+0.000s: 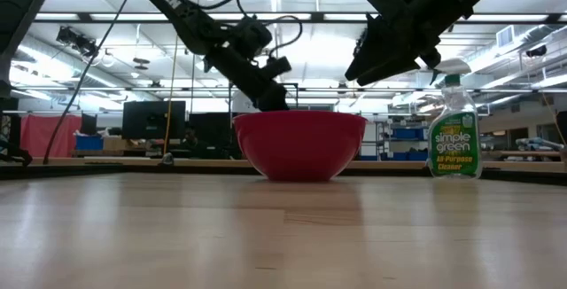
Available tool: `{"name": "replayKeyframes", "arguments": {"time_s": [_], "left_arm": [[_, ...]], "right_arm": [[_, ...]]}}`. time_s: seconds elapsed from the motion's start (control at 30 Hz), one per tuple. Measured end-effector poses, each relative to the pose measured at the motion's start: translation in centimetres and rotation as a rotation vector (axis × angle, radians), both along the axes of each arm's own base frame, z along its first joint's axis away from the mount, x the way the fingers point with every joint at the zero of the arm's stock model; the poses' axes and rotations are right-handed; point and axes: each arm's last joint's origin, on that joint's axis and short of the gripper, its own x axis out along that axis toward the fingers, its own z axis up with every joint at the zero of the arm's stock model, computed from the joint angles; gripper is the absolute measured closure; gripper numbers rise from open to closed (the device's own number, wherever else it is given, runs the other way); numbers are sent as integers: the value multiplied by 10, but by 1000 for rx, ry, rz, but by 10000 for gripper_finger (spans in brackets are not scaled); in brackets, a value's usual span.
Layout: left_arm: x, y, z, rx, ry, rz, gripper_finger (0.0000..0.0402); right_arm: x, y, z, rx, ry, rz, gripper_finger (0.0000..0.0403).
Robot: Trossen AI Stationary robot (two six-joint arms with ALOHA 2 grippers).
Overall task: Nest bowls inside each other
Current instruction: Stack the pink bowl on top of the blue bowl
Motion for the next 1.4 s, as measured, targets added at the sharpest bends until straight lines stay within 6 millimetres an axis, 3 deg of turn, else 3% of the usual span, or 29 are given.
{"name": "replayKeyframes", "arguments": {"time_s": [0.27, 0.4, 0.67, 0.87, 1.17, 1.4], "left_arm": [[4, -8, -25, 7, 163, 11, 210], [4, -13, -12, 137, 191, 65, 210], [3, -20, 20, 228, 92, 34, 210], [0, -11, 12, 206, 117, 61, 210], [-2, -3, -17, 115, 219, 76, 210], [-1, -10, -14, 161, 257, 45, 210]], "right_arm": [[1, 0, 1, 2, -12, 2, 229], [1, 0, 1, 1, -15, 3, 229], [1, 0, 1, -1, -15, 5, 229], [2, 0, 2, 1, -20, 5, 229], [2, 0, 2, -4, -23, 2, 229], [3, 1, 3, -6, -31, 4, 229]]}}
